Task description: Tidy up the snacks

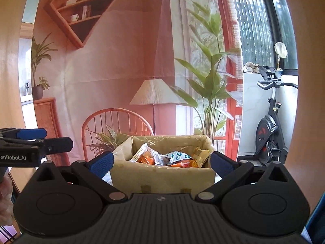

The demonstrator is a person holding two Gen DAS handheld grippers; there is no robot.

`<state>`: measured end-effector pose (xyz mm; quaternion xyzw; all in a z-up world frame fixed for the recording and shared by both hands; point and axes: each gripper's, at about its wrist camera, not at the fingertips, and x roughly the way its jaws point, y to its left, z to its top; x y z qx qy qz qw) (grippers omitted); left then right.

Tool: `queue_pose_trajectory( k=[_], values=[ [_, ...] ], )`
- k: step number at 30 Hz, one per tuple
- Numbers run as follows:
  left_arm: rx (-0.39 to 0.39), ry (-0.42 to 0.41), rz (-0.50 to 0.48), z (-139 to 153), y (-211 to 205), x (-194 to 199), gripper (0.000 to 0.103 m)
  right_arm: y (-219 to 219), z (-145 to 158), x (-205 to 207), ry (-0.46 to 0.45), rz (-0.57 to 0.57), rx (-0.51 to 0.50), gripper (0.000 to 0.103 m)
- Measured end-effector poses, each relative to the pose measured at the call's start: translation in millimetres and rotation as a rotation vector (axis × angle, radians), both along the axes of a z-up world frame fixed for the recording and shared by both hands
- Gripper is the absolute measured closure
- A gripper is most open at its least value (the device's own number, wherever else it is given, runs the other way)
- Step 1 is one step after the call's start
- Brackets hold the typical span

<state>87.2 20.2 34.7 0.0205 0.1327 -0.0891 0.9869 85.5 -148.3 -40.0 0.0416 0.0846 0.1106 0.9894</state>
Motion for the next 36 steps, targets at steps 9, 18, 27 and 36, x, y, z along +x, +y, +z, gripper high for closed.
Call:
queue_pose_trajectory(
  k=[9, 18, 27, 36],
  values=[
    [-0.037, 0.002, 0.01, 1, 6, -9, 0.008, -3, 7, -23, -0.008, -0.018, 0.017, 0.0],
    [-0.041, -0.001, 0.01, 2, 6, -10, 0.008, -7, 8, -27, -0.009, -0.029, 0.017, 0.0],
    [-0.044, 0.001, 0.012, 2, 6, -12, 0.008, -8, 9, -31, -0.008, -0.031, 0.017, 0.0],
    [-0.039, 0.001, 0.022, 2, 8, -15, 0.008, -7, 10, -31, -0.01, -0.032, 0.012, 0.0]
  ],
)
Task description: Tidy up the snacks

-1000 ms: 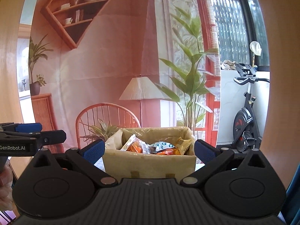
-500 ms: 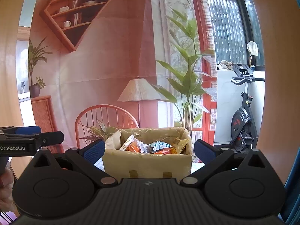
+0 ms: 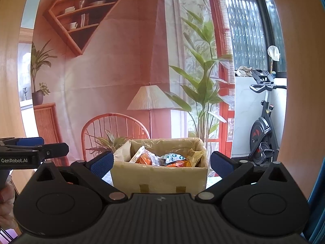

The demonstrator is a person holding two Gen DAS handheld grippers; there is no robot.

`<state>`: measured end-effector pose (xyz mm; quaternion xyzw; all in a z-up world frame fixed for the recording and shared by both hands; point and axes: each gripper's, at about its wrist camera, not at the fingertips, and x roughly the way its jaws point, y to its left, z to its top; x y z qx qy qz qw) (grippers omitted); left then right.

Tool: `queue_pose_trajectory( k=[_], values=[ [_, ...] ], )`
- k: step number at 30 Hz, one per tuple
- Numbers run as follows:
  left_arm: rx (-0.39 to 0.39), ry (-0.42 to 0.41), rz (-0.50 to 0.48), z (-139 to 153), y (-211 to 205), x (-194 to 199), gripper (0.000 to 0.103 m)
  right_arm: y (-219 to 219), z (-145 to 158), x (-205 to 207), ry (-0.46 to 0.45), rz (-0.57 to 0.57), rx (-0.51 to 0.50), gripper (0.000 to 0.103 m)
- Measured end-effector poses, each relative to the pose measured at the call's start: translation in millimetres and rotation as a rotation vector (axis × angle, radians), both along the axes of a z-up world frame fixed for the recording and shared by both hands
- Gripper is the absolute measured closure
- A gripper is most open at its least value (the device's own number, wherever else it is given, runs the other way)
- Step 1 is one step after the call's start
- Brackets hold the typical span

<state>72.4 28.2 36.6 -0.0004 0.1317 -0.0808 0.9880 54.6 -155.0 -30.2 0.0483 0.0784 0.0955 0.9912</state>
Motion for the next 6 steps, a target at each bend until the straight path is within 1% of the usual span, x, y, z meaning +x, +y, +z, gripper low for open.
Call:
queue_pose_trajectory(
  k=[6],
  values=[
    [0.006, -0.006, 0.003, 0.5, -1.2, -1.4, 0.008, 1.9, 0.3, 0.2, 0.005, -0.002, -0.002, 0.0]
  ],
)
